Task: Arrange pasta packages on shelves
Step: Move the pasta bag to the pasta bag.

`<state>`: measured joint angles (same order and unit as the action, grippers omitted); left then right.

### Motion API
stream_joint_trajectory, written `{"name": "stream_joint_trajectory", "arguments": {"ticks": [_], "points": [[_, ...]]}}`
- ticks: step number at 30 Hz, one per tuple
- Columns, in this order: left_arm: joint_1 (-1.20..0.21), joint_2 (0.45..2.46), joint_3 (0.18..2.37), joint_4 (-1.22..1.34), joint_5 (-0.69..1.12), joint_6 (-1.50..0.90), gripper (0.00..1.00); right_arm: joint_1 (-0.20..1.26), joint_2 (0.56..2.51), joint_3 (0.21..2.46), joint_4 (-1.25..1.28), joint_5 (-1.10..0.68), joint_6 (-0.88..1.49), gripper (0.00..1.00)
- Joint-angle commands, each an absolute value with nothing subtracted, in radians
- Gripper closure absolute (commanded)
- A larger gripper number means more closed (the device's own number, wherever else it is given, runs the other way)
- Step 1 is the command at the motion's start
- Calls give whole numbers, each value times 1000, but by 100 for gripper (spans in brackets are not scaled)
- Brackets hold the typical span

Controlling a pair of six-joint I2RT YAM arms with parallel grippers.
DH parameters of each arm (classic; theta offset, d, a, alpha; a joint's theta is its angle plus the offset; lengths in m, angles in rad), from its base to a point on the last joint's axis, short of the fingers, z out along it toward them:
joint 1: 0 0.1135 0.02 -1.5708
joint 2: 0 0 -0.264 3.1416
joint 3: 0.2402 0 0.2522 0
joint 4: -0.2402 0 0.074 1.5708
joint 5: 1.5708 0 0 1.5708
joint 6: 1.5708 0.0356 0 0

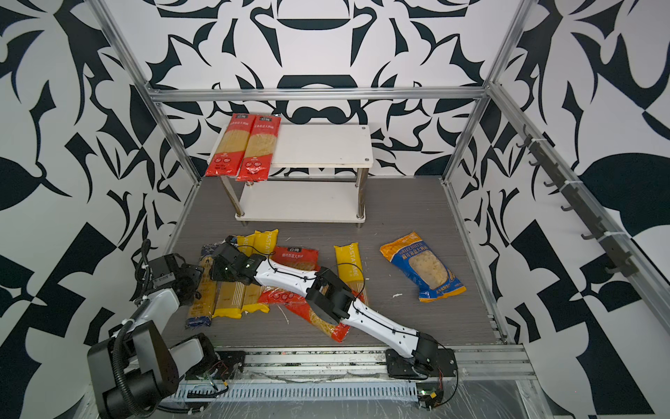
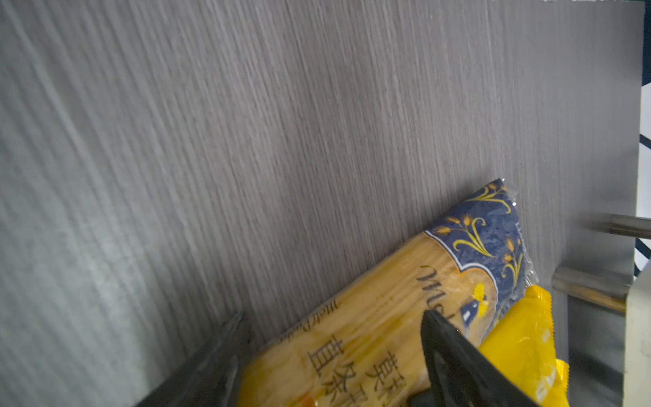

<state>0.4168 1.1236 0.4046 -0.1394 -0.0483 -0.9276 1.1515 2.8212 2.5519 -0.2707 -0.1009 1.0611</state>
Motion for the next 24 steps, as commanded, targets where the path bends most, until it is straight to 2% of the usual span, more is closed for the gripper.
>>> {"name": "stream_joint_trajectory", "arguments": {"ticks": [1, 4, 8, 13, 19, 24], "points": [[418, 1117, 391, -141, -27, -945, 20, 1147, 2859, 2534, -369, -38, 995, 77], [419, 1092, 403, -165, -27, -941, 19, 1148, 2842, 2508, -295, -70, 938, 90], [419, 1019, 448, -238, -33, -919, 17, 1139, 2795, 2492, -181, -149, 826, 100], [419, 891, 516, -347, -65, -890, 16, 1126, 2656, 2354, -11, -195, 758, 100], [419, 803, 607, -451, -66, -852, 16, 1109, 2480, 2078, 250, -232, 925, 100], [418, 793, 658, -488, -32, -834, 16, 1105, 2360, 1871, 462, -191, 1014, 100]]}}
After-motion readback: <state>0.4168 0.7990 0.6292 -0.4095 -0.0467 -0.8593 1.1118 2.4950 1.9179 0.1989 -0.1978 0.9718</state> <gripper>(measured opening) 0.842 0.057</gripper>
